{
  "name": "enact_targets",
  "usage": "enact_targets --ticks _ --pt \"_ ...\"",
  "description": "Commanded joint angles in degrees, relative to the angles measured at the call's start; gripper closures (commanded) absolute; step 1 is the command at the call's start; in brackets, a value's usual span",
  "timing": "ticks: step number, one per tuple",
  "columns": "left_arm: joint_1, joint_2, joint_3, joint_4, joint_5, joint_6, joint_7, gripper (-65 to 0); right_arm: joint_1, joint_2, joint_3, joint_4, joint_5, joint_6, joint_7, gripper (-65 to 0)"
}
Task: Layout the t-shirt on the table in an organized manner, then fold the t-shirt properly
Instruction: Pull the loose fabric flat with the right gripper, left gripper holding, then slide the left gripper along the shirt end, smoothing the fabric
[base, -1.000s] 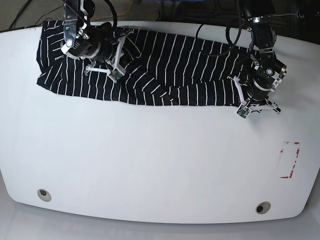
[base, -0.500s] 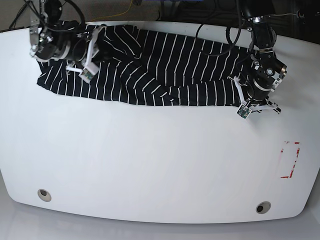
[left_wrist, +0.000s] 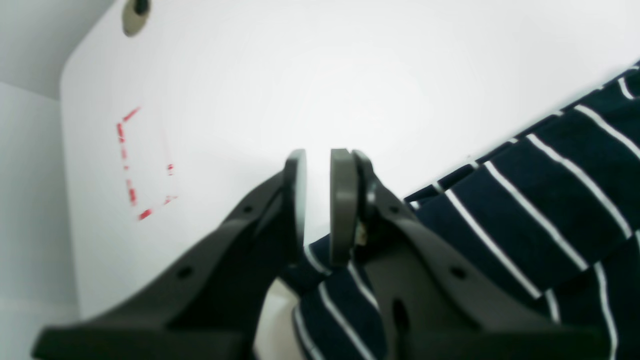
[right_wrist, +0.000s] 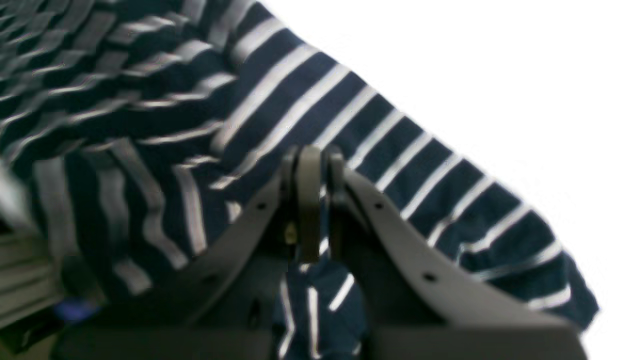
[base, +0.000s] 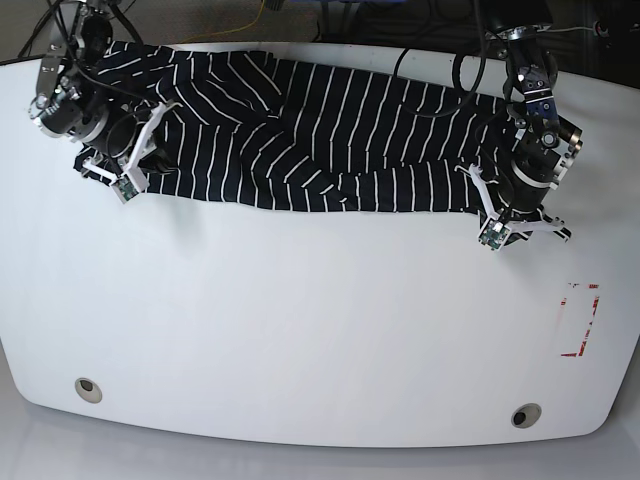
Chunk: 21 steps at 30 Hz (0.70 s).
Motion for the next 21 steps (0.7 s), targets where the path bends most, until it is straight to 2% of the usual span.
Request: enact_targets --ticks 1,6,12,17,21 --pt "0.05 1.78 -0.56 1.71 -0.67 0.38 -1.10 -6.2 0.42 -2.78 0.43 0.95 -6.73 -0.05 3.46 -2.5" --pt "0.22 4.68 -1.17 1.97 -0.67 0.38 -1.28 -6.2 -0.02 -8.76 0.16 0.95 -20.97 -0.05 9.88 -2.5" --pt "2.16 4.86 -0.74 1.89 -0.67 0.38 -1.63 -6.0 -1.25 -13.07 0.51 0.42 -30.90 -0.05 14.01 -2.5" --pt "3.92 4.86 0.14 1.80 -0.67 0.38 -1.63 -2.1 -3.62 -14.39 3.50 0.42 -32.40 -0.05 16.30 -2.5" --pt "5.15 4.68 0.32 1.80 -0.67 0.38 -1.63 -2.2 -4.41 -14.56 5.09 0.51 -32.40 -0.05 16.30 -2.5"
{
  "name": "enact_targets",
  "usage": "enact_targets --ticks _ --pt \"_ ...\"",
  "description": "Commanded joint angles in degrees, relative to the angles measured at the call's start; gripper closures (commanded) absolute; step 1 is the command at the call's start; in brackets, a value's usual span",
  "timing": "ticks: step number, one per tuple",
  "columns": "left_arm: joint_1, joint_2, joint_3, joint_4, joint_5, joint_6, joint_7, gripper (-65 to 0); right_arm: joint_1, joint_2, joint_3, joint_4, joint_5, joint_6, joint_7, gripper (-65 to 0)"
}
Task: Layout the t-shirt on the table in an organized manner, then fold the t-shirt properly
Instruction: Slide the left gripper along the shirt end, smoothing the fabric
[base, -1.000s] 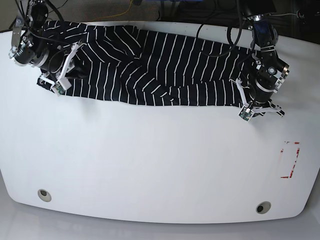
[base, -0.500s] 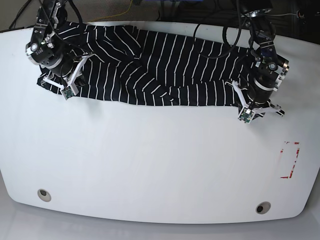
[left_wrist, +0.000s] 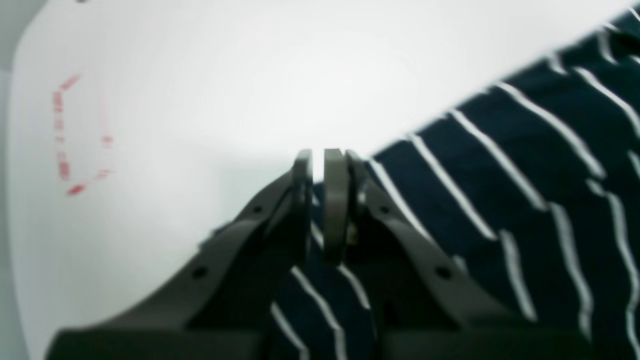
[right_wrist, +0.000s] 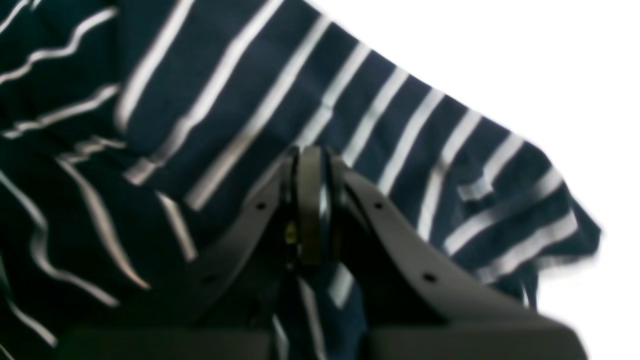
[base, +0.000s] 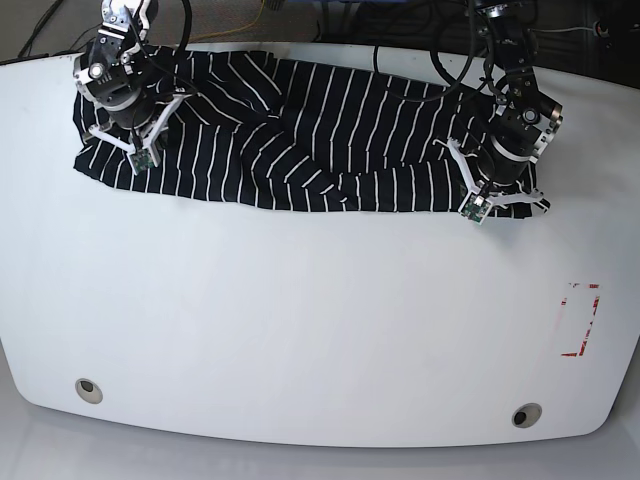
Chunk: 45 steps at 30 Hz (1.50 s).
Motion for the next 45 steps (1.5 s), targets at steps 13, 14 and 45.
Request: enact_targets --ticks 13,14,45 --pt "2.10 -1.71 -0.01 -0.53 -0.25 0.40 -1.56 -2.2 -0.99 0.06 3.20 -6.13 0.30 -0.07 1.57 -2.4" --pt "2.10 -1.88 -0.01 -0.62 -0.25 0.40 -1.56 -2.2 -0.64 0.06 3.20 -7.89 0.30 -0.07 2.45 -2.4" --pt "1.83 -3.47 -4.84 1.76 -0.43 0.40 -1.04 -2.5 10.71 7.09 3.20 -31.81 0.21 -0.07 13.35 -2.4"
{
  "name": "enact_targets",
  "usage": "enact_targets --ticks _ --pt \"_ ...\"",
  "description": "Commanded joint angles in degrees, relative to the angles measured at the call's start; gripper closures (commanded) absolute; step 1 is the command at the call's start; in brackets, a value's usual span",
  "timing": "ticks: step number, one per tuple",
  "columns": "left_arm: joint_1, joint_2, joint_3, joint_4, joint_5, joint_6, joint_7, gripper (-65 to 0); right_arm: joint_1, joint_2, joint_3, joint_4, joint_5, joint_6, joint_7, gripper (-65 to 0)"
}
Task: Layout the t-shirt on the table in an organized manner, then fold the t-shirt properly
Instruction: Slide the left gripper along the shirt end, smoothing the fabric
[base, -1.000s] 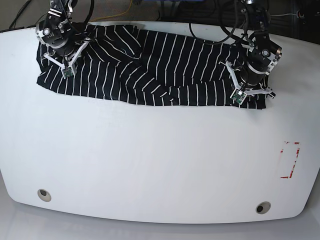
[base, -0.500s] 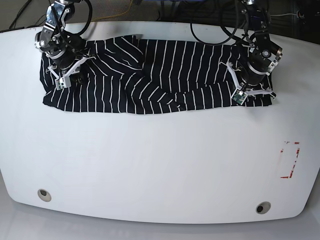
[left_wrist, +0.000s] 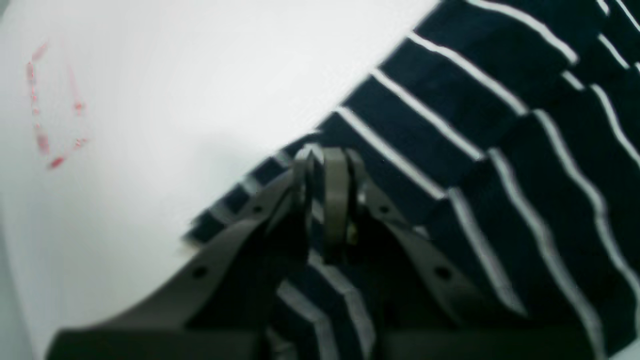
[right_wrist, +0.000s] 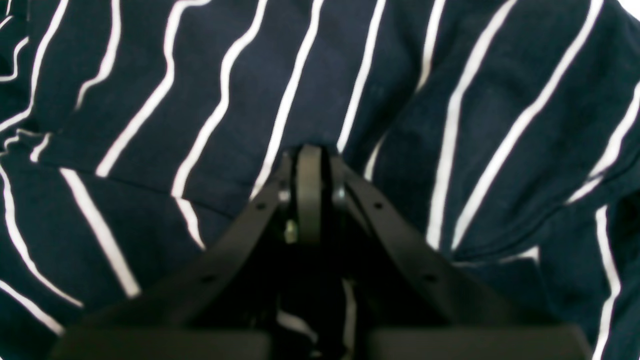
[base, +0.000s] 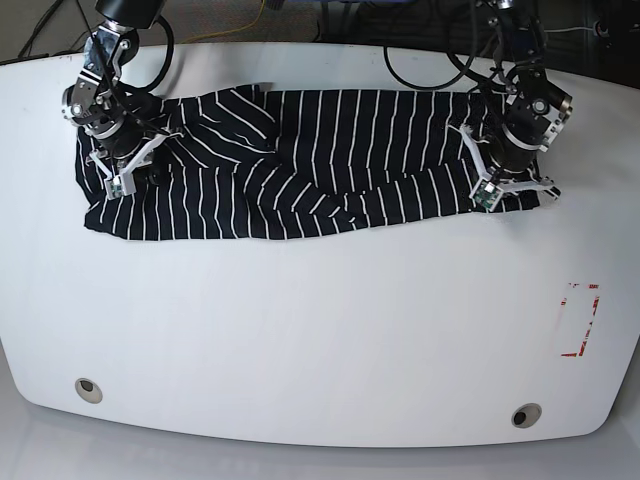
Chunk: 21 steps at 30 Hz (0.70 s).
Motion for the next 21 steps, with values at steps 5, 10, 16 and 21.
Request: enact_targets --ticks 5,10,16,21 --pt "-2.77 -0.78 -6.62 1.14 -0.23 0.77 0.57 -9.2 -1.01 0.58 0.10 -0.94 -5.27 -1.41 -6.01 -2.4" --pt "-5.49 -0.69 -11.45 1.14 -1.99 0.77 4.61 -32.0 -1.10 0.31 0.10 -0.94 -5.27 -1.41 -6.01 -2.4" --pt "-7.60 -0.69 -17.26 0.62 -8.32 0.77 10.59 -39.4 -1.10 0.14 0.10 -1.21 -5.27 -1.41 -6.01 -2.4" --pt "-7.78 -0.78 -18.66 -0.26 -12.63 0.77 15.07 -39.4 -1.10 0.14 0.10 -1.56 -5.27 -1.41 -6.01 -2.4"
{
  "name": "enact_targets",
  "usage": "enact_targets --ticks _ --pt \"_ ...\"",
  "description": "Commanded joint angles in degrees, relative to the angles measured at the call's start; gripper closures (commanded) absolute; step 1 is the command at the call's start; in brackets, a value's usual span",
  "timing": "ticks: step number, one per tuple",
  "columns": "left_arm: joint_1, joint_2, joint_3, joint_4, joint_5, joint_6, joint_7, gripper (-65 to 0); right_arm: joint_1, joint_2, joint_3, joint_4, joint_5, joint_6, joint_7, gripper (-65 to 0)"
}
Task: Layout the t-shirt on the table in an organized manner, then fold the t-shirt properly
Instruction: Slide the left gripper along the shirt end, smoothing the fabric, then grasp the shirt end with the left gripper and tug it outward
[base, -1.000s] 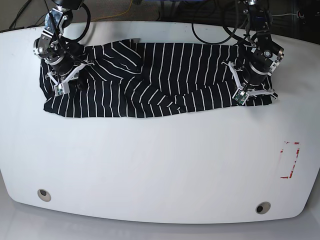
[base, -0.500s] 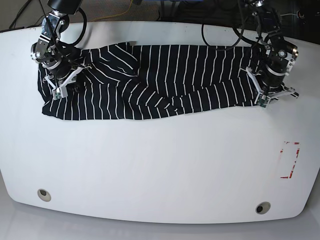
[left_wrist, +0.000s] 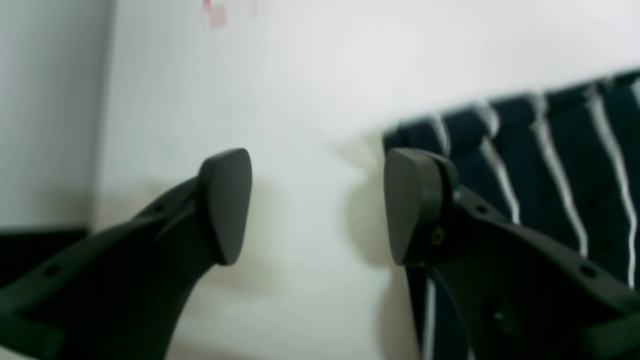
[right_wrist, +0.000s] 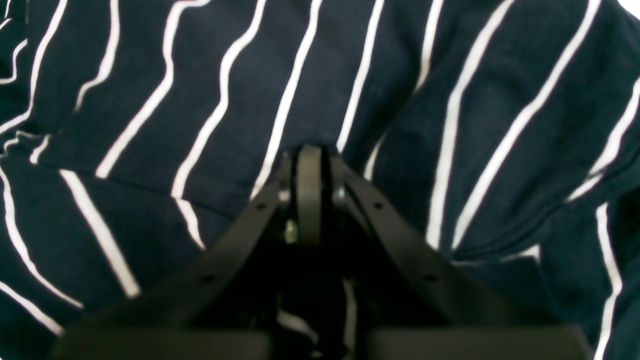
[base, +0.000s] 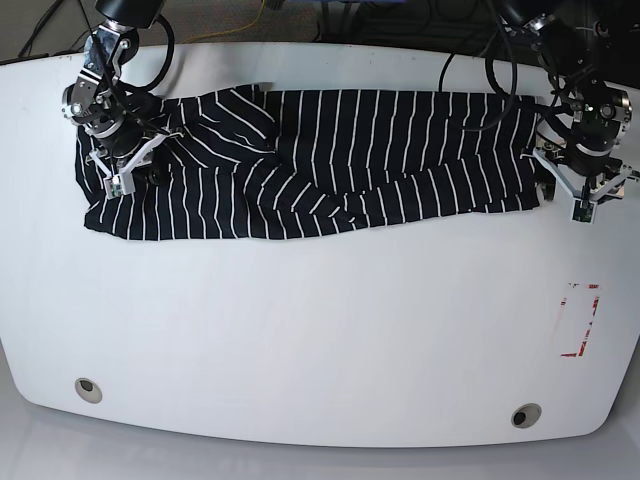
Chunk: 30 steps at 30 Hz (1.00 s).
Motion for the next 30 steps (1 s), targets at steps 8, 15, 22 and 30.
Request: enact_targets --ticks 8,15,22,30 --pt "0.56 -0.28 0.11 -3.30 -6.78 -0.03 0.46 -39.4 -0.97 0.01 -0.10 -1.19 -5.32 -1.39 -6.43 -2.4" --pt "0.56 -0.28 -0.06 -8.84 -7.92 -0.03 0.37 -39.6 -0.97 -0.61 -0.10 -1.19 -5.32 -1.39 -6.43 -2.4" --pt "0.64 -0.28 -0.06 -10.25 -7.92 -0.03 0.37 -39.6 -0.97 -0.70 -0.10 -1.19 -5.32 -1.39 -6.43 -2.4" --pt "1.70 -0.28 0.29 -9.89 -8.01 -0.03 0.19 -39.4 -0.97 -0.70 -0.10 -1.19 -5.32 -1.39 -6.43 -2.4"
